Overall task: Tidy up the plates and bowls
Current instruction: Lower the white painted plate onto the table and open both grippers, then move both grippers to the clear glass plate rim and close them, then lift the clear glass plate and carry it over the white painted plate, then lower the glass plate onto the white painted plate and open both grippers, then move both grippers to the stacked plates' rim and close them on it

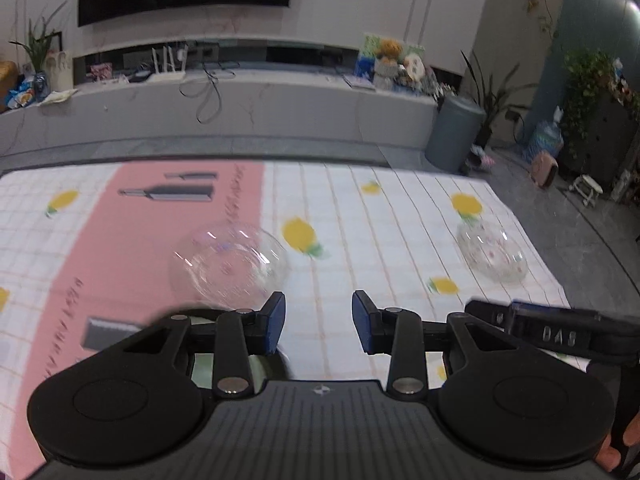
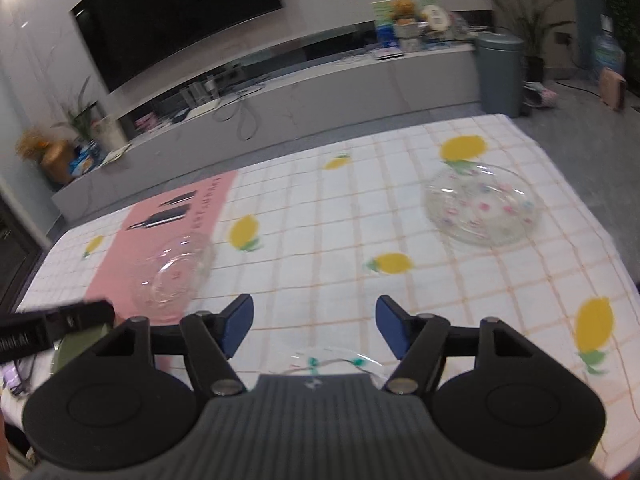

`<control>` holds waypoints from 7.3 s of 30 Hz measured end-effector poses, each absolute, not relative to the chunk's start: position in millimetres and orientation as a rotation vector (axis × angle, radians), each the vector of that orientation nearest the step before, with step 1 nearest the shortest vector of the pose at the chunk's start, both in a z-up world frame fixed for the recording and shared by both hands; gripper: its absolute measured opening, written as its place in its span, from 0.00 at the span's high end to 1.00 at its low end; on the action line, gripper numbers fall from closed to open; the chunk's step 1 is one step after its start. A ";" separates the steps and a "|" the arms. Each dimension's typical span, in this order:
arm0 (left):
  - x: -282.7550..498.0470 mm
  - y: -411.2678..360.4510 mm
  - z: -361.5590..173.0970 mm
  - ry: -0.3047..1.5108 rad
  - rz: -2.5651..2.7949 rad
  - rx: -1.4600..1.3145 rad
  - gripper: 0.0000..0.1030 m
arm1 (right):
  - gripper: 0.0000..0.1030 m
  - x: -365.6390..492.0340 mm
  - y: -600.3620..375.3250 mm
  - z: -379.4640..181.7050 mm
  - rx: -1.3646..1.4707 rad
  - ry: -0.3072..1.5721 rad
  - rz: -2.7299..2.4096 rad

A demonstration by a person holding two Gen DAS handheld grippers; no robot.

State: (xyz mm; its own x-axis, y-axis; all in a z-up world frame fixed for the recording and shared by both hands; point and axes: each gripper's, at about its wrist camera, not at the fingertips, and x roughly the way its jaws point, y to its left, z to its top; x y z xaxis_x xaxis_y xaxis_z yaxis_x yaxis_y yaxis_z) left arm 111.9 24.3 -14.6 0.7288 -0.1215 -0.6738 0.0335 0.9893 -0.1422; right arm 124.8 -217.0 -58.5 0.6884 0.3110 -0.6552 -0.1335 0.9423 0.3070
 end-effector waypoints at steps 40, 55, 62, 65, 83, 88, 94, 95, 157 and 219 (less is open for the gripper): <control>227.9 233.8 -140.0 0.890 -0.083 -0.615 0.38 | 0.39 300.9 -31.1 -124.5 0.267 1.132 0.448; 240.6 222.0 -162.1 0.906 -0.129 -0.678 0.40 | 0.62 307.0 -49.2 -145.9 0.314 1.121 0.400; 241.6 224.3 -168.6 0.913 -0.125 -0.701 0.77 | 0.84 307.4 -56.0 -153.5 0.372 1.114 0.399; 242.3 221.9 -170.8 0.910 -0.138 -0.708 0.81 | 0.84 307.4 -58.5 -155.8 0.399 1.110 0.406; 233.5 213.2 -139.2 0.886 -0.100 -0.587 0.89 | 0.93 301.6 -63.8 -147.2 0.423 1.083 0.448; 224.3 206.3 -113.1 0.849 -0.104 -0.559 0.89 | 0.93 293.9 -69.6 -132.1 0.448 1.065 0.465; 212.3 191.2 -70.1 0.809 -0.111 -0.538 0.89 | 0.93 278.2 -87.1 -103.7 0.494 1.011 0.497; 209.7 187.2 -62.7 0.803 -0.115 -0.536 0.89 | 0.93 274.3 -91.2 -98.3 0.502 1.001 0.502; 87.4 -15.6 -142.1 0.988 -0.246 -0.371 0.89 | 0.93 102.3 -287.3 -144.2 0.361 0.962 0.288; 203.1 -137.8 -46.2 0.886 -0.481 -0.250 0.32 | 0.25 133.3 -376.6 -90.6 0.263 0.843 -0.034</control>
State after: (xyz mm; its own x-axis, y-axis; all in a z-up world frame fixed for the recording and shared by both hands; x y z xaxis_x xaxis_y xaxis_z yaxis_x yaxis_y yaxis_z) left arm 203.1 -137.8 -46.2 0.5360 -0.5004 -0.6799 0.2979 0.8657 -0.4024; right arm 133.3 -376.6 -90.6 0.6663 0.0742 -0.7420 0.1339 0.9670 0.2170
